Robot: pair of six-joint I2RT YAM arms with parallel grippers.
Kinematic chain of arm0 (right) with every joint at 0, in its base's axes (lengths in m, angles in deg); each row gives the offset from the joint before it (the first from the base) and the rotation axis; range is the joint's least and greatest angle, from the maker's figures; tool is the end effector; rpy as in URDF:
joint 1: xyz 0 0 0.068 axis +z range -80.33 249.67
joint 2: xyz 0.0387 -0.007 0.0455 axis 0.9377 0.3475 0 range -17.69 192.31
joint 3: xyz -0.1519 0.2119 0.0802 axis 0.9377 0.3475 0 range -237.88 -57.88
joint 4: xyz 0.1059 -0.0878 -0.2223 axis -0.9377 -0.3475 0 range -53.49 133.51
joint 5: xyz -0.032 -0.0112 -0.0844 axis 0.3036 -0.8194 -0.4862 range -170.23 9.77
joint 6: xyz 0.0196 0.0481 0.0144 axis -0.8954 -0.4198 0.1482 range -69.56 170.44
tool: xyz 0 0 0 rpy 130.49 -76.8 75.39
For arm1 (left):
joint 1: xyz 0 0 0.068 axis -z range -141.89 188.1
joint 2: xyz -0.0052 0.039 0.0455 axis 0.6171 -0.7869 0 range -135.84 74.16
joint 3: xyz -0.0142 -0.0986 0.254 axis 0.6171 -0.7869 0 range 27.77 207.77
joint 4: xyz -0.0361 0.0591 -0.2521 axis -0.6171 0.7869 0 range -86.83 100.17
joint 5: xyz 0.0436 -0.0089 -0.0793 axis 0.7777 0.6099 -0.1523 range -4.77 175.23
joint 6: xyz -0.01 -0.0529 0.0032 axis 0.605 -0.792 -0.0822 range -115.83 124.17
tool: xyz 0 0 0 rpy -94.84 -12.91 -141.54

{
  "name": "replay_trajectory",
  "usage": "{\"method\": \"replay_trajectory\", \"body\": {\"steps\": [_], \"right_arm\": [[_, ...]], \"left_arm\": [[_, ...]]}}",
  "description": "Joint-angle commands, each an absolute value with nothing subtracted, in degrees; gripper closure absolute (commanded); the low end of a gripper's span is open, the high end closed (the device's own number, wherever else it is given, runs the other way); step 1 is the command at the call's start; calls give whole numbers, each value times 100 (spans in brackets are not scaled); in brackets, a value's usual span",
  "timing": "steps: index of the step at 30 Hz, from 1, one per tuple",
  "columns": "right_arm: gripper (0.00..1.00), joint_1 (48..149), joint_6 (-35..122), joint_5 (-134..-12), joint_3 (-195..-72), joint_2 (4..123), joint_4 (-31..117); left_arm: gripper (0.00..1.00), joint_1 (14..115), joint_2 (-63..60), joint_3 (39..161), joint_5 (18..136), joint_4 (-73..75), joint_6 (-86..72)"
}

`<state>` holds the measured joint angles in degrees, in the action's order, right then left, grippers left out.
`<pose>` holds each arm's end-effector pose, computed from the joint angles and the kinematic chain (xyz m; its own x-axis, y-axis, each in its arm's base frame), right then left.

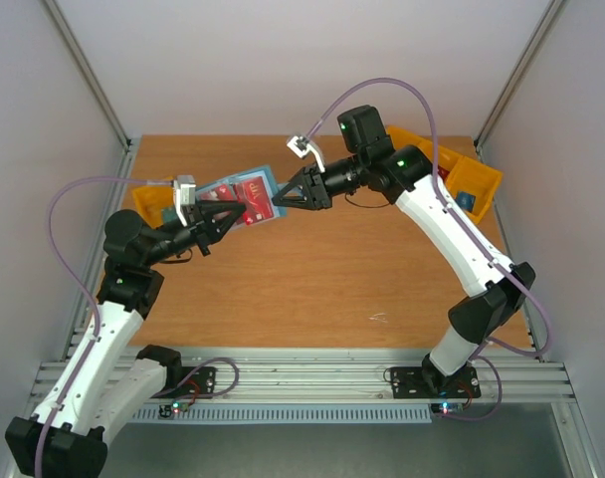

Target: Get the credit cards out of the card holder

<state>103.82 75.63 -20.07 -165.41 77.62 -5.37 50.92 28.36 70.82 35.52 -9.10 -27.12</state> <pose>0.2680 0.2191 0.4320 -0.0833 -0.3124 -0.9463 -0.9841 -0.1236 0.1274 0.1687 -0.0662 0.3671 -0.3176 -0.2722 -0.9083 0.8332 0.3773 -0.4043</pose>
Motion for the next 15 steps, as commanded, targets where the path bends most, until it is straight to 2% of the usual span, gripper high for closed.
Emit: {"method": "replay_trajectory", "body": {"steps": [1,4,15], "right_arm": [[91,10447,7601,-1915,-16728,7862,-543],[99,10439,7696,-1831,-16707,7811,-539],[99,9980,7837,-1867,-16465,7448,-618]], "left_arm": [[100,5067,2837,7079,3546,-1125,-2659],[100,5067,2837,7084,3560,-1092,-2659],[100,5067,2846,7036,3657,-1037,-2620]]}}
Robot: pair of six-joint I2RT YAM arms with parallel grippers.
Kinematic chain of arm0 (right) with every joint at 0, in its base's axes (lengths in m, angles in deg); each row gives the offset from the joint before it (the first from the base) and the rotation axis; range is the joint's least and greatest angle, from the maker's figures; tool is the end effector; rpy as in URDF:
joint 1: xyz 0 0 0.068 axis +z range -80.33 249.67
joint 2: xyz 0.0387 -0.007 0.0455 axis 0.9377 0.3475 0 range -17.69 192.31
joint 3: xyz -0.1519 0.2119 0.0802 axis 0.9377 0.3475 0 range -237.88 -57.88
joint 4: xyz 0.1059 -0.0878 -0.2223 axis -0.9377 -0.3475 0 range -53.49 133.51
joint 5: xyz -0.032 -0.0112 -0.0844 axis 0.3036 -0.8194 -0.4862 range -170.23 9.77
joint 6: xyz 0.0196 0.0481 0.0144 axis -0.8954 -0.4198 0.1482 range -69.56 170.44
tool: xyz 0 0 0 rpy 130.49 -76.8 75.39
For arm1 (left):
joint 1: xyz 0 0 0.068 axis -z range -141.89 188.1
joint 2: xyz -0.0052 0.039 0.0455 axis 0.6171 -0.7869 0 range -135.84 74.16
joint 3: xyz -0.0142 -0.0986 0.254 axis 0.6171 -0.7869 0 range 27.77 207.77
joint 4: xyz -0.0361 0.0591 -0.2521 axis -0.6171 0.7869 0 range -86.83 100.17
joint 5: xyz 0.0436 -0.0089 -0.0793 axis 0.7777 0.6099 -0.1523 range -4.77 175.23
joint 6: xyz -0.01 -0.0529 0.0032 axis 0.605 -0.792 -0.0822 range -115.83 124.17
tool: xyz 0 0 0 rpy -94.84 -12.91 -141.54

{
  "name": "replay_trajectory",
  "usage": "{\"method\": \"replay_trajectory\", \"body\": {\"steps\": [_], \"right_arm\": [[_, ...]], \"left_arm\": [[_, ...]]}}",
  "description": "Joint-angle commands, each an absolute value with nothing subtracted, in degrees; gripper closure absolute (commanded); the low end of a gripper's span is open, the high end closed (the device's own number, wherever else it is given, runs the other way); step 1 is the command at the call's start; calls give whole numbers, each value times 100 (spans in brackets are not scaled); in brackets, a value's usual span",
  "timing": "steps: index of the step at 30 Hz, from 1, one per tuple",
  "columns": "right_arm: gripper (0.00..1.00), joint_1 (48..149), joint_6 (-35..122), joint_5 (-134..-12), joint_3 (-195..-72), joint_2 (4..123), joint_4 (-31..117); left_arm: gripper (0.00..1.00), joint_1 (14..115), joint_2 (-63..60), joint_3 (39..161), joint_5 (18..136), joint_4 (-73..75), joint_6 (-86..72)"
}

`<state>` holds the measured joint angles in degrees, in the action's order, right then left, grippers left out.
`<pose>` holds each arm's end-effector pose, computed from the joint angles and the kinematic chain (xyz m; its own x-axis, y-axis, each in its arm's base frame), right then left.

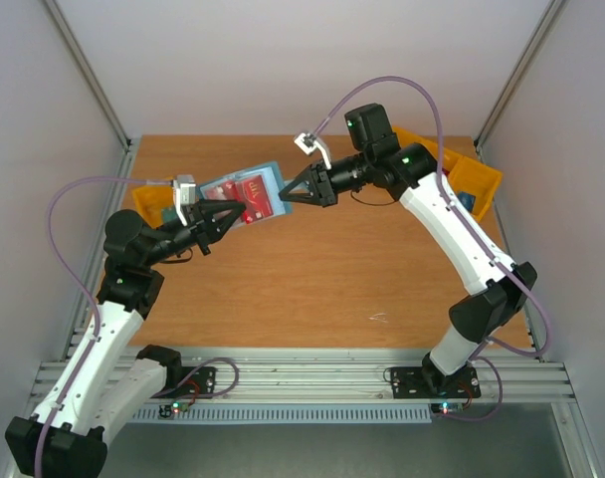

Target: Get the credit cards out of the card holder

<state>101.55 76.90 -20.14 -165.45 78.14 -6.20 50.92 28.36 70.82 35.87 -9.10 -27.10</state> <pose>0.2782 0.2094 0.4282 -0.0919 -0.3188 -0.9433 -0.9880 -0.0889 0.1263 0.1689 -0.0661 0.3671 -0.3158 -0.2748 -0.9081 0.8309 0.3820 -0.4046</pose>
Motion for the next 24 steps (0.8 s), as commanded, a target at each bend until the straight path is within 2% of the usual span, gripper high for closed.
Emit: {"method": "replay_trajectory", "body": {"steps": [1,24], "right_arm": [[99,9927,7849,-1855,-16428,7394,-635],[99,9517,7870,-1863,-16288,7198,-902]], "left_arm": [[100,5066,2850,7033,3671,-1022,-2609],[100,5067,2853,7044,3636,-962,-2520]]}}
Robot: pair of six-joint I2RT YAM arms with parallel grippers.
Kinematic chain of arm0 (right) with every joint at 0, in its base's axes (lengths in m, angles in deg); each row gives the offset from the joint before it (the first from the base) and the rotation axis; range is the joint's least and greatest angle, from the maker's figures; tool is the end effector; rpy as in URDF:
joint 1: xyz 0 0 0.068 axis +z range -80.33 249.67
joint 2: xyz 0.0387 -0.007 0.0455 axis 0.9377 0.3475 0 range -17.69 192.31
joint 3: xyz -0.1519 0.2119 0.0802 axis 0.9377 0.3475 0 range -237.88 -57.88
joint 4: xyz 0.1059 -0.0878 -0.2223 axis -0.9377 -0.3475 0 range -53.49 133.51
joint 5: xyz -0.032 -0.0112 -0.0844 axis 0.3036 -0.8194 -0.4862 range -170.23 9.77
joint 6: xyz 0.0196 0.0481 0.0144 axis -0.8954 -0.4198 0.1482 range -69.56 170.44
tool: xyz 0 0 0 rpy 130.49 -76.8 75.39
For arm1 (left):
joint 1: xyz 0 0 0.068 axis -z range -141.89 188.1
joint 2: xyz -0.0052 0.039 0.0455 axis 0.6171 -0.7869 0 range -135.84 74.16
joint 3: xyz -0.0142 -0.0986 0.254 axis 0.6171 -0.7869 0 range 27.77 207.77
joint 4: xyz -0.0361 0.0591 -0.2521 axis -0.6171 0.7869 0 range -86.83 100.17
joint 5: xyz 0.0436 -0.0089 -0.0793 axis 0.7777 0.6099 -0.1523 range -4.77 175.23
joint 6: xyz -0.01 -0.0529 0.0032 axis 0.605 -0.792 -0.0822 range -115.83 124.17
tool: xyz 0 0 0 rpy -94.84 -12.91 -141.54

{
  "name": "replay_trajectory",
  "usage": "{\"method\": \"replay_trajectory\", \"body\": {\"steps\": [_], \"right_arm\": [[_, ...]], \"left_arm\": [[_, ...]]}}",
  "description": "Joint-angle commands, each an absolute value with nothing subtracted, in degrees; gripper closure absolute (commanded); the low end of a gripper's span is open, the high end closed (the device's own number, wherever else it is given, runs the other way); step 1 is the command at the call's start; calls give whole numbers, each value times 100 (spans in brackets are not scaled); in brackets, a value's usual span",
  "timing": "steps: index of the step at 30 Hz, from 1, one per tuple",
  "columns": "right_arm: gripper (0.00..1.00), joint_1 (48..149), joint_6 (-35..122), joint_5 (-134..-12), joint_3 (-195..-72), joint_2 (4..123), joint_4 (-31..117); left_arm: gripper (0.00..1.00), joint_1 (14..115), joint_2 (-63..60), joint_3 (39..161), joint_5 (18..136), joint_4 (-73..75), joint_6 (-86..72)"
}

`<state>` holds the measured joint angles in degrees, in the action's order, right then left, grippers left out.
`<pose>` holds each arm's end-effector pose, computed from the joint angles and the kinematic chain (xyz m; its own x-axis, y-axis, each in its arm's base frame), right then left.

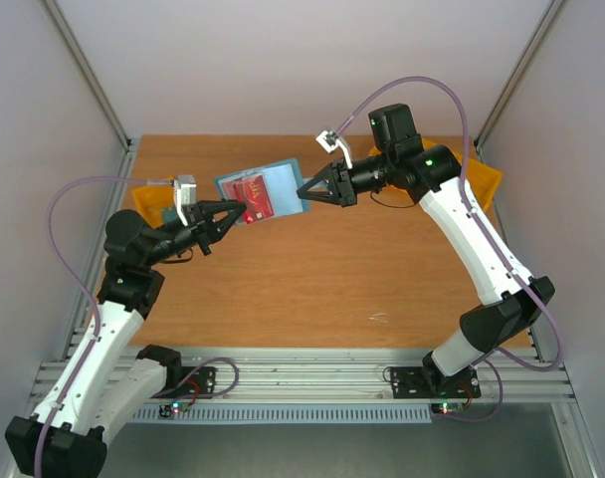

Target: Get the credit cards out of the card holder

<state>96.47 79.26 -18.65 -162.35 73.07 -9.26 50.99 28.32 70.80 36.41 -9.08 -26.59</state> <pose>0.2697 0.1713 0.4364 -0.0956 -0.3053 -0.9474 -0.9932 -0.0346 0.1114 0.1693 -0.0662 0.3669 -0.3078 -0.2750 -0.9108 0.8299 0.3906 -0.3984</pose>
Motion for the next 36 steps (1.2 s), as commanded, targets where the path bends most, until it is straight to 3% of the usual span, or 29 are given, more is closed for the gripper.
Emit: {"method": "replay_trajectory", "body": {"steps": [1,10,18,23,26,29,31,33,36], "right_arm": [[99,9557,7823,-1826,-16309,7249,-887],[95,10094,7337,-1608,-16160,7469,51],[62,10289,7141,-1856,-16036,7644,343],[53,10433,7085,-1931,-16043,7763,416],[58,10523,7025,-1822,-16052,7809,574],[83,10526,7045,-1695,-16053,7784,659],[92,10512,7139,-1620,-16050,7733,660],[98,10458,7162,-1499,-16061,7691,652],[99,10378,7166,-1387,-16063,7648,606]], "left_arm": [[100,5067,2824,7048,3609,-996,-2498],[100,5199,2600,7187,3370,-1312,-2590],[100,5227,2622,7249,3418,-1426,-2646],[100,5234,2592,7259,3418,-1453,-2655],[100,5234,2574,7259,3417,-1468,-2659],[100,5226,2584,7264,3429,-1460,-2666],[100,5228,2602,7259,3464,-1427,-2667],[100,5227,2626,7243,3526,-1362,-2656],[92,5202,2676,7210,3542,-1335,-2659]]}}
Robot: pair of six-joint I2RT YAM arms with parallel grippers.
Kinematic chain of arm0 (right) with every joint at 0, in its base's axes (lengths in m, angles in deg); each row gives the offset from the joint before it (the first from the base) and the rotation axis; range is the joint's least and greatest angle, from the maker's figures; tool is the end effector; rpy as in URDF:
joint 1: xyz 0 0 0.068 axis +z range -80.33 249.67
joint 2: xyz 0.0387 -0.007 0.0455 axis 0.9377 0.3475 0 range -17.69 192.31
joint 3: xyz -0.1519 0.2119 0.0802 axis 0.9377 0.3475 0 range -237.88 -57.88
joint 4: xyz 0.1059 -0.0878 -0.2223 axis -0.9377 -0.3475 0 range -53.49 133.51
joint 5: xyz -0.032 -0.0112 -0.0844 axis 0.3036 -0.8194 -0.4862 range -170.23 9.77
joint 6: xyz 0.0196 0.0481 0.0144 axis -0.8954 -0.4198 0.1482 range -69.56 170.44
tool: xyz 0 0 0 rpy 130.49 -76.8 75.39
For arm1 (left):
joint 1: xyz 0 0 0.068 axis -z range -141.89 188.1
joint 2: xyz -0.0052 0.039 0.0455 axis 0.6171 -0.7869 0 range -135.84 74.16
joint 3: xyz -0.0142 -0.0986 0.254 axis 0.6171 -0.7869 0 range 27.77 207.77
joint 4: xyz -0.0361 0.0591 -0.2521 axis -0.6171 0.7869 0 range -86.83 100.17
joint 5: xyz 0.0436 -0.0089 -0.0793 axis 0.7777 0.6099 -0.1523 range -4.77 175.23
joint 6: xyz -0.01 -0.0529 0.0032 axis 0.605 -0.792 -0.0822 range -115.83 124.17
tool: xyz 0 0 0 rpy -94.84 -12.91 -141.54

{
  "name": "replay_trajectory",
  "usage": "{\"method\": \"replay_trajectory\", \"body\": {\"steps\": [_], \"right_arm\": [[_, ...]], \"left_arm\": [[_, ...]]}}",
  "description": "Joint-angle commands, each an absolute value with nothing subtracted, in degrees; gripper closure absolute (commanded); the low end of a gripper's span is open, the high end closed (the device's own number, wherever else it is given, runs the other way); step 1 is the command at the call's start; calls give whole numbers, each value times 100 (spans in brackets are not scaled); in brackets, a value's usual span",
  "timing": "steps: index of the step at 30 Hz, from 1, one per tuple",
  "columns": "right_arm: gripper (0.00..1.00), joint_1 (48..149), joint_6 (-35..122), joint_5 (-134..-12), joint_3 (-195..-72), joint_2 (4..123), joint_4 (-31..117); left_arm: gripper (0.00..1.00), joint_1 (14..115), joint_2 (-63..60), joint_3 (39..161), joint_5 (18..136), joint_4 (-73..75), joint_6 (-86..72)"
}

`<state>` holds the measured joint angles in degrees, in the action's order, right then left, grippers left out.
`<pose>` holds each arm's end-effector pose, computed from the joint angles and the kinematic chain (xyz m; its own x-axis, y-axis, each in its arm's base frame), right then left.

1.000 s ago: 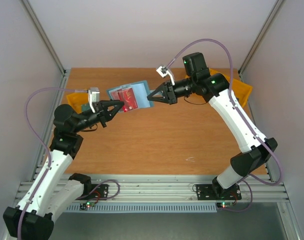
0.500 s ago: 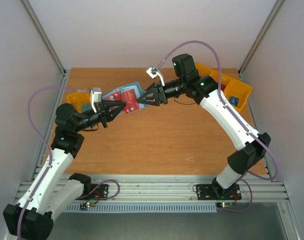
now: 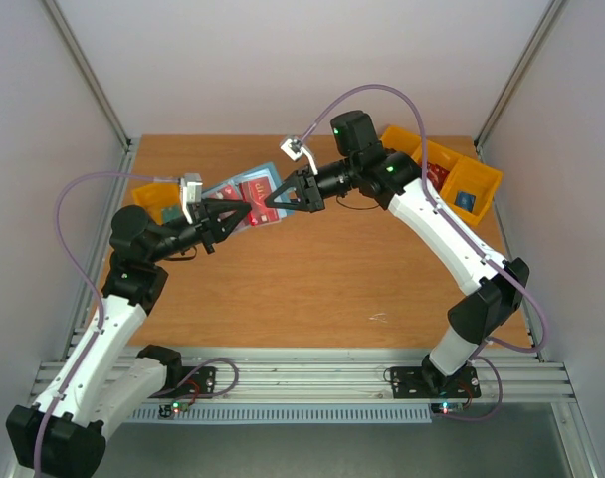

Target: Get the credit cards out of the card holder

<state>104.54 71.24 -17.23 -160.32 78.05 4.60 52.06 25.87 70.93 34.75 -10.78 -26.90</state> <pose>0.2764 0.2313 0.4162 -0.0971 -0.2642 -0.9596 -0.9761 -0.1630 0.1437 0.1770 -0.0723 0.3633 -0.3335 -0.2555 -0.9075 0.8419 0.3525 -0.4086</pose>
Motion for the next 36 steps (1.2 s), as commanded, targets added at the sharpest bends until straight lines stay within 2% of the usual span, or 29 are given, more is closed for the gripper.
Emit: {"method": "replay_trajectory", "body": {"steps": [1,9,14,20,27,33,36], "right_arm": [[99,10360,7183,-1355,-16063,7632,577],[99,10359,7213,-1176,-16119,7561,526],[99,10357,7323,-1180,-16196,7554,361],[99,10321,7447,-1238,-16224,7491,203],[99,10310,7427,-1240,-16219,7443,185],[99,10312,7366,-1306,-16212,7474,237],[99,10314,7316,-1282,-16201,7494,290]], "left_arm": [[91,5187,2688,7195,3542,-1338,-2656],[97,5146,2690,7099,3682,-1167,-2636],[96,5143,2688,7086,3660,-1131,-2623],[90,5096,2714,7067,3506,-1146,-2640],[91,5071,2748,7020,3391,-1035,-2491],[77,5112,2556,7174,3046,-1292,-2557],[75,5224,2474,7232,3016,-1335,-2559]]}}
